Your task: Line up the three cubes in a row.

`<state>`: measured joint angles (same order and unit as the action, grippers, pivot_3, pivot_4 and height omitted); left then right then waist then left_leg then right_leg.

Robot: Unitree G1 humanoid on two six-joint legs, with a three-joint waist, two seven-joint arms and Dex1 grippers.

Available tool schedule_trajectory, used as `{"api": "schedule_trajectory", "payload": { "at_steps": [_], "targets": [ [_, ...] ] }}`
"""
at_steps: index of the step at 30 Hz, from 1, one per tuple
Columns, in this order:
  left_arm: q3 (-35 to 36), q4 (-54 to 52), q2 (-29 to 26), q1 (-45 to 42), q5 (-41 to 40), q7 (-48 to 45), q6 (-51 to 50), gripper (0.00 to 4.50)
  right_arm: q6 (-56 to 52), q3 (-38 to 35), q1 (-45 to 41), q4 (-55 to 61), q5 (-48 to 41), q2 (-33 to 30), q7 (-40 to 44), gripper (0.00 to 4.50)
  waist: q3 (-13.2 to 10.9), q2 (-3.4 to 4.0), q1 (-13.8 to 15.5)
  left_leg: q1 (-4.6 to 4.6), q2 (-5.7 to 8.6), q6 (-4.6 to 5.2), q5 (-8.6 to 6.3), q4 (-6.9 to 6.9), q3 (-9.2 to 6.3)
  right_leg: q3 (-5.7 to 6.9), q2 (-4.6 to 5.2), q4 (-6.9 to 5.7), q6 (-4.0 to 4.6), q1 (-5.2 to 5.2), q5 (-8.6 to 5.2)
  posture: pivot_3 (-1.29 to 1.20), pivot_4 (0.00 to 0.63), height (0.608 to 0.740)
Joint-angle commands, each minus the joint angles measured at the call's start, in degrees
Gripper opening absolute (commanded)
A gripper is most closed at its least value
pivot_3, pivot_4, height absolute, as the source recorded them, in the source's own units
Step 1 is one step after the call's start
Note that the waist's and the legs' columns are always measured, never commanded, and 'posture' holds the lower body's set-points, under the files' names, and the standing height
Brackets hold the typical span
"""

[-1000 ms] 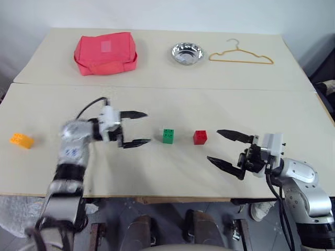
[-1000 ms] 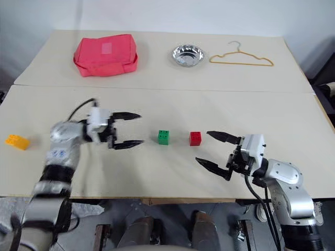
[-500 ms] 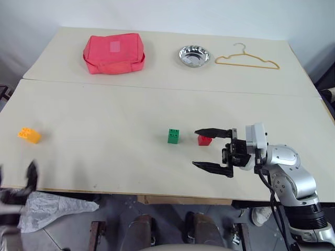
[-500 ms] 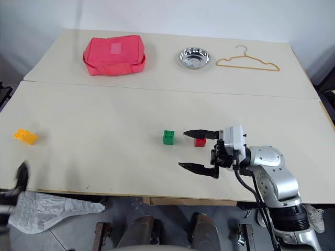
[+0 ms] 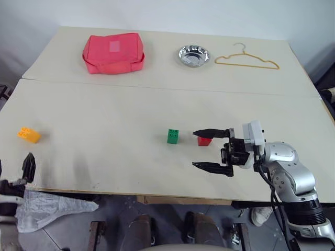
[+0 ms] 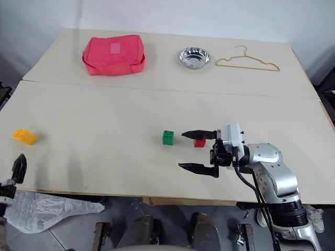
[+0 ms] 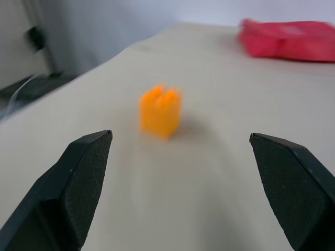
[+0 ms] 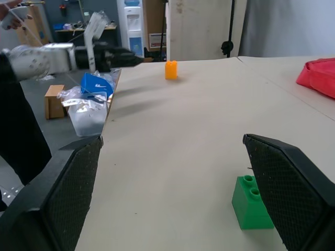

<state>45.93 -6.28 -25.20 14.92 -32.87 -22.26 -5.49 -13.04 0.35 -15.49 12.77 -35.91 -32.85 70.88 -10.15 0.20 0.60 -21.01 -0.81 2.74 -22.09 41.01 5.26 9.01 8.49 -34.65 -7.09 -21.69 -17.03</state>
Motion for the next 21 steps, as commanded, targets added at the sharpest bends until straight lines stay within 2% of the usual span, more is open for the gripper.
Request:
{"api": "schedule_trajectory", "payload": {
  "at_steps": [1, 3, 6, 17, 20, 21],
  "targets": [
    [-1.16, 12.27, -10.04, -5.57, 1.46, -6.53, -1.03, 4.47, 0.38, -0.05, -0.84, 0.58, -0.07, 0.20, 0.10, 4.50, 0.00, 0.00, -0.29, 0.01, 0.01, 0.01, 0.01, 0.00, 0.03, 0.10, -0.03, -0.04, 0.00, -0.02, 0.00, 0.00, 0.150, 0.740],
    [-2.35, 19.25, -14.88, -9.67, 2.45, -9.04, -0.84, 4.47, 0.64, -0.33, -0.96, 0.31, 0.24, 0.15, -0.12, 4.50, 0.00, 0.00, -0.51, -0.02, 0.01, 0.01, 0.02, 0.01, 0.07, 0.19, -0.10, -0.15, 0.01, -0.11, -0.01, 0.00, 0.150, 0.740],
    [-3.86, 26.66, -18.98, -14.32, 4.35, -11.35, 1.02, 4.47, 0.93, -0.78, -0.36, 0.79, 0.61, 0.15, -1.10, 4.50, 0.00, 0.00, -0.73, -0.04, 0.09, 0.02, 0.02, -0.03, 0.15, 0.13, -0.06, -0.28, 0.00, -0.25, 0.00, 0.00, 0.150, 0.740],
    [-11.30, 52.59, -27.26, -29.55, 10.34, -18.35, 5.51, 4.47, 0.71, -1.60, 2.70, 4.11, 0.61, -0.30, -4.35, 4.50, 0.00, -0.02, -0.79, -0.17, 0.11, 0.02, 0.02, -0.16, 0.65, 0.15, -0.08, -0.45, -0.02, -0.69, -0.02, 0.00, 0.150, 0.740],
    [-11.75, 56.66, -28.16, -32.04, 10.60, -19.10, 6.16, 3.95, 0.75, -1.82, 3.02, 4.27, 0.57, -0.60, -4.49, 4.50, 0.00, -0.02, -0.82, -0.16, 0.09, 0.02, 0.02, -0.17, 0.74, 0.12, -0.08, -0.46, -0.02, -0.75, -0.02, 0.00, 0.150, 0.740],
    [-11.97, 57.42, -28.36, -32.40, 10.78, -19.39, 6.39, 3.62, 0.75, -1.86, 3.11, 4.32, 0.58, -0.65, -4.52, 4.50, 0.00, -0.02, -0.82, -0.16, 0.09, 0.01, 0.02, -0.18, 0.75, 0.12, -0.08, -0.48, -0.02, -0.77, -0.02, 0.00, 0.150, 0.740]
  ]
}}
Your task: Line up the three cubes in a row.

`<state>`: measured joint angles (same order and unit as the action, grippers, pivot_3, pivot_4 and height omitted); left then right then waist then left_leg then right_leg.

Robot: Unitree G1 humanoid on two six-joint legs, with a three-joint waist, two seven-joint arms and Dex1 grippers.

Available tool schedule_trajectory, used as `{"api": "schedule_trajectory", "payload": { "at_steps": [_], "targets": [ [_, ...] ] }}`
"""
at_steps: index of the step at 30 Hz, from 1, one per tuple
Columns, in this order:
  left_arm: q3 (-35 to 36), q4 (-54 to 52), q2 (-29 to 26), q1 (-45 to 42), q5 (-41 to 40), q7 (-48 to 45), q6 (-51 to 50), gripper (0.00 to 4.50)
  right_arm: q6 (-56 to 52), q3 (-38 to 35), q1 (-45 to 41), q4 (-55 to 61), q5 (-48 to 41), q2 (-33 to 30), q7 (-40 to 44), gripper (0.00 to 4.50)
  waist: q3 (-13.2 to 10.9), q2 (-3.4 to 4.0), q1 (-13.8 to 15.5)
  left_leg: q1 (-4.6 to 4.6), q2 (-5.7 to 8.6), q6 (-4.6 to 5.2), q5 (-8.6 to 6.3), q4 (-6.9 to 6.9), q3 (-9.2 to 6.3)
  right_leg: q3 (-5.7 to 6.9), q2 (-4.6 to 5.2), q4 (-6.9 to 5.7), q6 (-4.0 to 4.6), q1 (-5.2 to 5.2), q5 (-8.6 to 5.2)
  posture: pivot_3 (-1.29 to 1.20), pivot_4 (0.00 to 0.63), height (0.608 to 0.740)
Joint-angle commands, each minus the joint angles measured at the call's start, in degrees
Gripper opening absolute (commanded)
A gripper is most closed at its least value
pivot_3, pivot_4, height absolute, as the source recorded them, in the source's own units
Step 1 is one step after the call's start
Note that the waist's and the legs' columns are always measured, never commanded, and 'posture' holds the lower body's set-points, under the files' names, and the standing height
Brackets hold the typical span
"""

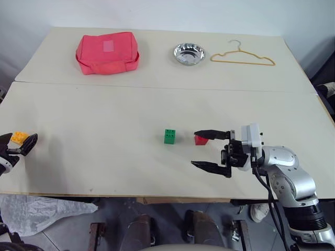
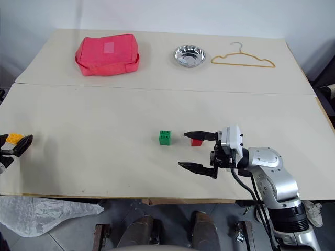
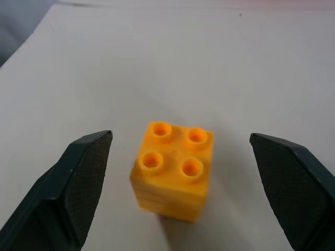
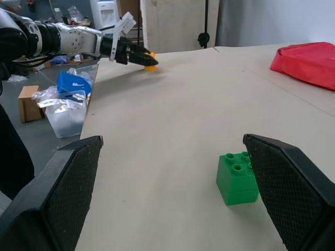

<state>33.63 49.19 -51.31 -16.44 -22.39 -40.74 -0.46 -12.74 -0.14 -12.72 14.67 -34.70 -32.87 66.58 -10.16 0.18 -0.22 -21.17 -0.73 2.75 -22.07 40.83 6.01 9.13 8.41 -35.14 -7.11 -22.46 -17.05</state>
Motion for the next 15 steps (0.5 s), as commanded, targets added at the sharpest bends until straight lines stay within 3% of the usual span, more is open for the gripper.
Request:
{"api": "schedule_trajectory", "payload": {
  "at_steps": [1, 7, 9, 13, 15],
  "targets": [
    [0.16, 2.57, -2.39, -1.30, 0.49, -1.16, 1.66, 3.32, 0.45, -1.38, 0.40, 2.45, -0.62, -0.66, -0.25, 4.50, 0.00, 0.00, -0.02, 0.00, 0.00, 0.00, 0.00, 0.00, 0.01, 0.01, 0.00, 0.00, 0.00, -0.01, 0.00, 0.00, 0.150, 0.740],
    [0.69, 1.66, -2.46, -0.22, -1.00, -5.52, 2.23, 1.55, 0.75, -1.45, 0.40, 2.32, -0.44, -0.55, -0.63, 4.50, 0.00, 0.00, -0.04, 0.00, -0.01, 0.00, 0.00, 0.01, 0.04, -0.01, 0.00, -0.02, 0.00, -0.02, 0.00, 0.00, 0.150, 0.740],
    [4.30, -3.67, -0.71, -0.89, -7.27, -12.22, 2.40, 1.53, 1.07, -1.53, 0.53, 2.24, -0.20, -0.58, -0.72, 4.50, -0.01, -0.04, -0.03, 0.00, -0.02, 0.00, 0.00, 0.01, 0.05, -0.02, 0.00, -0.02, 0.00, -0.02, 0.00, 0.00, 0.150, 0.740],
    [-1.51, -14.02, -0.36, -1.06, -8.34, -22.09, -1.03, 1.53, 1.44, -4.61, 1.95, 2.04, -0.14, -1.38, -2.69, 4.50, -0.01, -0.10, 0.45, -0.05, 0.02, 0.00, 0.00, 0.15, -0.10, -0.02, 0.07, -0.23, 0.00, -0.01, 0.00, 0.00, 0.150, 0.740],
    [-7.72, -19.68, 0.49, -3.72, -7.69, -28.16, -2.56, 1.53, 1.65, -6.45, 3.71, 2.26, -0.04, -2.48, -2.71, 4.50, -0.02, -0.08, 0.68, -0.04, 0.11, 0.01, 0.00, 0.14, -0.07, -0.06, 0.13, -0.22, 0.00, 0.00, 0.00, 0.00, 0.150, 0.740]
  ]
}}
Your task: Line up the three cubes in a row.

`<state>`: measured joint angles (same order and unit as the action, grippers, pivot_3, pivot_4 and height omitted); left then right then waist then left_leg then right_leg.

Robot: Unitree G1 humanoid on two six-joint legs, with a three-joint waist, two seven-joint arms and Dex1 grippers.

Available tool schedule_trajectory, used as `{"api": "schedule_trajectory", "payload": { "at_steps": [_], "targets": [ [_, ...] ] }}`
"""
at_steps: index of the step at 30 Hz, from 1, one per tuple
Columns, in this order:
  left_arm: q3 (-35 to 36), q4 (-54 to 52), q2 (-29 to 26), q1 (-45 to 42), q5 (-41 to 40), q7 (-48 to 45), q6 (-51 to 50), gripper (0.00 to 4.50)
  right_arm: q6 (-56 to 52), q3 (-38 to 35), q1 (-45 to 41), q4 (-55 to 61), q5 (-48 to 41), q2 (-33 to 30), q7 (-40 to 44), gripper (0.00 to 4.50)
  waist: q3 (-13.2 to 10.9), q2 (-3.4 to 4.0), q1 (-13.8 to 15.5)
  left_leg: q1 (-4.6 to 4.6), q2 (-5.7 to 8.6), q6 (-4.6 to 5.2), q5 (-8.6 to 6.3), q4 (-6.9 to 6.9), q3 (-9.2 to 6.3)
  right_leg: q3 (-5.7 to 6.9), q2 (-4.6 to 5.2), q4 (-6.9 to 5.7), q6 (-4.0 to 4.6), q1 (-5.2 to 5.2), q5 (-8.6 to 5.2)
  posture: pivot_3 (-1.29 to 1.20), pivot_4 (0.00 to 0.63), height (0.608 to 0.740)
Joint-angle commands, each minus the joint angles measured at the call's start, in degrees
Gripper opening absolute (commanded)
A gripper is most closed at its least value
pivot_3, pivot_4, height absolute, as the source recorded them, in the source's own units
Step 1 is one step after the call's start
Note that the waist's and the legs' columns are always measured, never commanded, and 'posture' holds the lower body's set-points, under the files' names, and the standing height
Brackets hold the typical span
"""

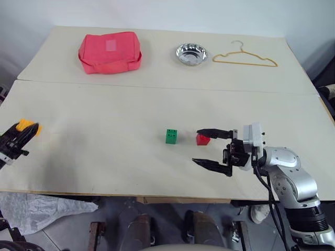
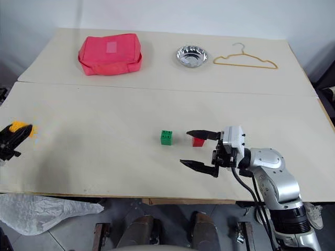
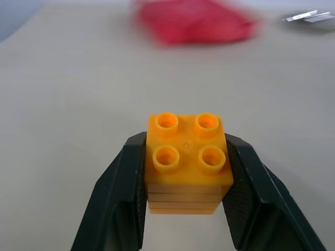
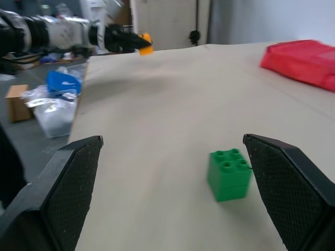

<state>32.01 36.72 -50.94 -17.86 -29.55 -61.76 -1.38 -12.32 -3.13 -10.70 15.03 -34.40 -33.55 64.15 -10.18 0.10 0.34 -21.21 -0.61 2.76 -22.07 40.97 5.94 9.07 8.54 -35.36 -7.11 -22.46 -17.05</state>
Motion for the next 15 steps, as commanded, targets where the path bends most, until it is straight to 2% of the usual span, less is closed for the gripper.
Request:
{"api": "schedule_trajectory", "payload": {
  "at_steps": [1, 4, 7, 10, 15],
  "targets": [
    [-7.93, -8.78, 0.37, -3.14, -0.33, -8.95, -2.06, 1.53, 1.30, -3.96, 2.21, 1.99, -0.33, -2.14, -0.25, 4.50, 0.00, 0.00, 0.28, 0.01, 0.01, 0.00, 0.00, 0.00, -0.01, 0.01, -0.01, -0.01, 0.00, 0.00, 0.00, 0.00, 0.150, 0.740],
    [-14.70, -11.85, 1.75, -6.91, 1.64, -13.94, -1.39, 1.53, 1.48, -5.13, 3.49, 2.01, -0.38, -3.15, 0.18, 4.50, -0.01, 0.01, -0.18, 0.02, -0.03, 0.01, 0.00, 0.00, 0.11, 0.00, -0.06, 0.00, 0.00, -0.02, 0.00, 0.00, 0.150, 0.740],
    [-25.85, -10.79, 6.03, -14.54, 6.66, -22.40, 2.63, 1.53, 1.98, -6.78, 4.80, 1.43, -0.08, -4.40, 0.66, 4.50, -0.01, 0.02, -0.11, 0.01, 0.01, 0.00, 0.01, -0.01, 0.15, 0.02, -0.12, 0.01, 0.00, -0.03, 0.00, 0.00, 0.150, 0.740],
    [-32.53, -2.30, 9.67, -21.44, 11.60, -28.46, 7.13, 1.53, 2.18, -8.65, 6.37, 2.04, -0.24, -5.13, -0.23, 4.50, -0.01, 0.02, -0.22, 0.02, 0.23, 0.01, 0.01, 0.00, 0.24, 0.01, -0.13, 0.03, 0.00, -0.02, 0.00, 0.00, 0.150, 0.740],
    [-36.43, 14.07, 14.58, -31.40, 16.66, -29.25, 15.35, 1.53, 0.79, -12.18, 11.58, 5.45, -1.73, -5.90, -1.76, 4.50, -0.03, 0.00, -0.43, -0.04, 0.01, -0.01, 0.02, -0.07, 0.35, 0.06, -0.33, 0.25, -0.03, -0.11, -0.02, 0.00, 0.150, 0.740]
  ]
}}
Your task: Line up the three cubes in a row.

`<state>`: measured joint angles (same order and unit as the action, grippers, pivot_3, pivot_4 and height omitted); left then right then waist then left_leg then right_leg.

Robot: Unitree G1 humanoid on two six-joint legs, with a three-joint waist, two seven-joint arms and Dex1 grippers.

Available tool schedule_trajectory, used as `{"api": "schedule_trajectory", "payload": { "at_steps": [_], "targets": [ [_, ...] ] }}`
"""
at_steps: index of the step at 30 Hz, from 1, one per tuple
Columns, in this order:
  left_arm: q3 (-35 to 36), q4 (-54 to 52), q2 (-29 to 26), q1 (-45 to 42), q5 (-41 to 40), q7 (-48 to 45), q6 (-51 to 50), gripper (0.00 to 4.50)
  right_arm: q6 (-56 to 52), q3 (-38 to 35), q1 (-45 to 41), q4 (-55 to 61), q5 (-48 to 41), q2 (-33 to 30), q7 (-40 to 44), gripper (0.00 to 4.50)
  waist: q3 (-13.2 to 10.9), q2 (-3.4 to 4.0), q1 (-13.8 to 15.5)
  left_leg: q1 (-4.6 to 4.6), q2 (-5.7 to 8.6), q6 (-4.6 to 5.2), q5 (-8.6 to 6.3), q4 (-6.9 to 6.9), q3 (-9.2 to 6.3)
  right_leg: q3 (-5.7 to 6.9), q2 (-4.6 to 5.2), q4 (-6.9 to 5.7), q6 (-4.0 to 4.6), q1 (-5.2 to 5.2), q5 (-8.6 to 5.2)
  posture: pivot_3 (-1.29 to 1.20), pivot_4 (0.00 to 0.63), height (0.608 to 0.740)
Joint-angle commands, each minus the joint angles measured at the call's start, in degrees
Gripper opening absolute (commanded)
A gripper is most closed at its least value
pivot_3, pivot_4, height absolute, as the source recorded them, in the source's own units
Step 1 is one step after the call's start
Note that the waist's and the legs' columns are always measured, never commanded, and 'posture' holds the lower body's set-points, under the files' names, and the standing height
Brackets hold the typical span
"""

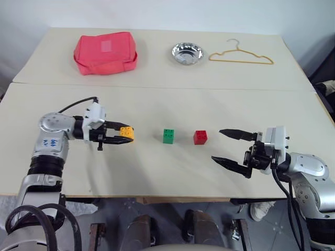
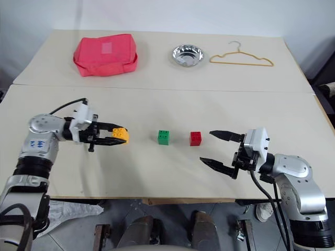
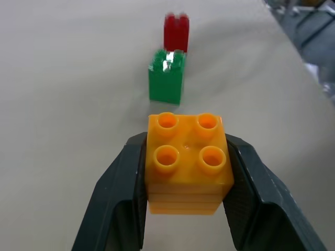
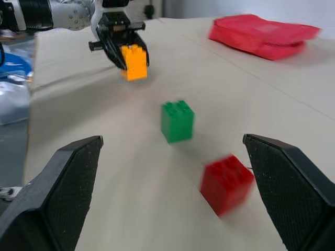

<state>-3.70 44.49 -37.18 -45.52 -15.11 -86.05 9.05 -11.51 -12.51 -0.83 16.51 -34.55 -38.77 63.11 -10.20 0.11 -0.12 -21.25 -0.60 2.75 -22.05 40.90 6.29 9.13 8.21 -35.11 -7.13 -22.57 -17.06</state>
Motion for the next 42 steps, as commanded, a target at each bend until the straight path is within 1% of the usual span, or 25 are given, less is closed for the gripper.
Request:
{"api": "schedule_trajectory", "payload": {
  "at_steps": [1, 4, 6, 9, 13, 16, 17, 19, 23, 26, 28, 30, 33, 35, 37, 38, 42],
  "targets": [
    [-1.14, 8.86, 1.57, -5.13, 3.03, -4.97, 6.23, 1.53, 0.05, -3.29, 2.82, 4.61, -1.65, -0.67, -1.03, 4.50, 0.00, 0.00, 0.00, 0.00, -0.02, 0.00, 0.00, 0.00, 0.01, 0.00, -0.01, 0.01, 0.00, 0.00, 0.00, 0.00, 0.150, 0.740],
    [-1.93, 14.64, 2.96, -8.01, 5.08, -5.08, 10.27, 1.53, -0.07, -4.82, 5.59, 6.35, -2.24, -0.31, -2.15, 4.50, 0.00, -0.01, 0.15, 0.00, -0.01, 0.00, 0.00, 0.04, 0.03, -0.03, 0.00, -0.01, -0.01, 0.01, 0.00, 0.00, 0.150, 0.740],
    [-1.91, 17.44, 3.75, -9.35, 5.80, -5.08, 11.22, 1.53, 0.48, -5.61, 7.80, 7.15, -2.16, -0.27, -2.19, 4.50, -0.01, -0.02, 0.20, 0.00, 0.00, 0.00, 0.00, 0.05, 0.03, -0.04, 0.02, -0.01, -0.02, 0.02, 0.01, 0.00, 0.150, 0.740],
    [-3.26, 18.96, 3.91, -9.82, 5.68, -6.32, 11.14, 1.53, 0.90, -6.31, 10.18, 7.94, -2.08, -0.02, -2.38, 4.50, -0.03, -0.04, 0.20, -0.02, -0.01, 0.01, 0.00, 0.06, 0.00, -0.03, 0.02, -0.01, -0.02, 0.02, 0.01, 0.00, 0.150, 0.740],
    [-3.44, 20.24, 3.90, -10.48, 6.04, -6.45, 11.69, 1.53, 1.27, -5.94, 10.15, 7.61, -1.98, -0.07, -2.67, 4.50, -0.03, -0.06, 0.22, 0.00, -0.07, 0.04, 0.02, 0.10, -0.02, -0.04, 0.08, -0.06, -0.03, 0.03, 0.02, 0.00, 0.150, 0.740],
    [-2.50, 21.05, 4.35, -11.06, 6.51, -5.98, 11.63, 2.55, 1.48, -5.38, 9.61, 7.06, -1.73, 0.10, -2.76, 4.50, -0.03, -0.06, 0.25, -0.01, -0.09, 0.05, 0.02, 0.11, -0.04, -0.03, 0.10, -0.08, -0.03, 0.03, 0.02, 0.00, 0.150, 0.740],
    [-2.21, 21.00, 4.47, -11.05, 6.45, -5.64, 12.50, 2.74, 1.53, -5.08, 9.39, 6.84, -1.67, 0.16, -2.61, 4.50, -0.03, -0.06, 0.25, 0.00, -0.09, 0.05, 0.02, 0.11, -0.04, -0.03, 0.10, -0.08, -0.03, 0.03, 0.02, 0.00, 0.150, 0.740],
    [-1.08, 19.52, 4.02, -10.39, 5.29, -5.89, 13.55, 3.32, 1.58, -4.24, 8.45, 6.11, -1.53, 0.18, -2.04, 4.50, -0.04, -0.07, 0.23, -0.01, -0.09, 0.06, 0.02, 0.12, -0.05, -0.03, 0.11, -0.08, -0.03, 0.03, 0.02, 0.00, 0.150, 0.740],
    [1.18, 9.38, -0.05, -4.76, -1.78, -6.45, 8.59, 4.46, 1.46, -3.53, 6.15, 3.94, -2.45, -0.21, 0.41, 4.50, -0.04, -0.06, 0.02, 0.00, -0.20, 0.06, 0.03, 0.12, -0.10, -0.02, 0.14, -0.12, -0.03, 0.02, 0.02, 0.00, 0.150, 0.740],
    [4.73, -1.36, -5.22, 3.43, -7.48, -6.45, 1.09, 4.46, 2.09, -3.01, 3.60, 1.13, -3.13, -0.60, 4.09, 4.50, -0.05, -0.05, -0.66, 0.04, -0.21, 0.06, 0.02, 0.10, -0.07, -0.05, 0.14, -0.15, -0.03, 0.01, 0.02, 0.00, 0.150, 0.740],
    [7.40, -8.51, -8.06, 9.63, -9.93, -4.89, -2.56, 4.46, 4.60, -3.11, 1.66, -1.29, -3.20, 0.05, 7.07, 4.50, -0.06, -0.02, -1.01, 0.06, -0.24, 0.06, 0.03, 0.08, -0.08, -0.07, 0.15, -0.18, -0.02, 0.01, 0.01, 0.00, 0.150, 0.740],
    [11.81, -15.88, -10.96, 17.03, -13.84, -2.60, -7.20, 4.46, 4.61, -2.89, -0.25, -3.84, -4.15, -0.25, 9.95, 4.50, -0.08, 0.00, -1.02, 0.06, -0.23, 0.06, 0.03, 0.12, -0.15, -0.05, 0.20, -0.23, -0.01, 0.03, 0.01, 0.00, 0.150, 0.740],
    [16.99, -20.85, -13.15, 24.81, -15.14, 0.62, -7.24, 4.46, 4.32, -2.35, -3.11, -7.13, -5.20, -0.88, 13.82, 4.50, -0.11, 0.04, -0.56, 0.06, -0.21, 0.08, 0.02, 0.17, -0.22, -0.06, 0.28, -0.27, -0.01, 0.08, 0.01, 0.00, 0.150, 0.740],
    [19.46, -22.80, -13.53, 28.28, -14.73, 2.53, -6.39, 4.46, 4.36, -2.09, -4.87, -9.32, -5.27, -1.38, 16.18, 4.50, -0.12, 0.05, 0.08, 0.07, -0.19, 0.08, 0.02, 0.21, -0.26, -0.06, 0.31, -0.27, -0.01, 0.10, 0.01, 0.00, 0.150, 0.740],
    [21.09, -23.92, -13.40, 29.96, -14.66, 3.45, -5.60, 4.46, 4.58, -1.83, -6.75, -11.44, -4.75, -1.78, 17.56, 4.50, -0.16, 0.13, 0.54, 0.07, -0.13, 0.11, 0.03, 0.24, -0.32, -0.06, 0.36, -0.27, -0.01, 0.17, 0.01, 0.00, 0.150, 0.740],
    [21.77, -24.95, -13.22, 31.10, -14.03, 5.03, -5.29, 4.46, 5.12, -1.80, -7.98, -13.12, -4.16, -2.09, 18.38, 4.50, -0.16, 0.13, 0.63, 0.05, -0.12, 0.11, 0.03, 0.25, -0.34, -0.06, 0.37, -0.27, -0.01, 0.16, 0.01, 0.00, 0.150, 0.740],
    [25.12, -32.00, -11.63, 36.48, -15.58, 9.56, -6.70, 4.46, 6.52, -1.35, -13.01, -19.00, -2.91, -2.83, 21.56, 4.50, -0.17, 0.15, 0.40, 0.06, -0.11, 0.11, 0.03, 0.24, -0.30, -0.08, 0.37, -0.27, 0.00, 0.14, 0.01, 0.00, 0.150, 0.740]
  ]
}}
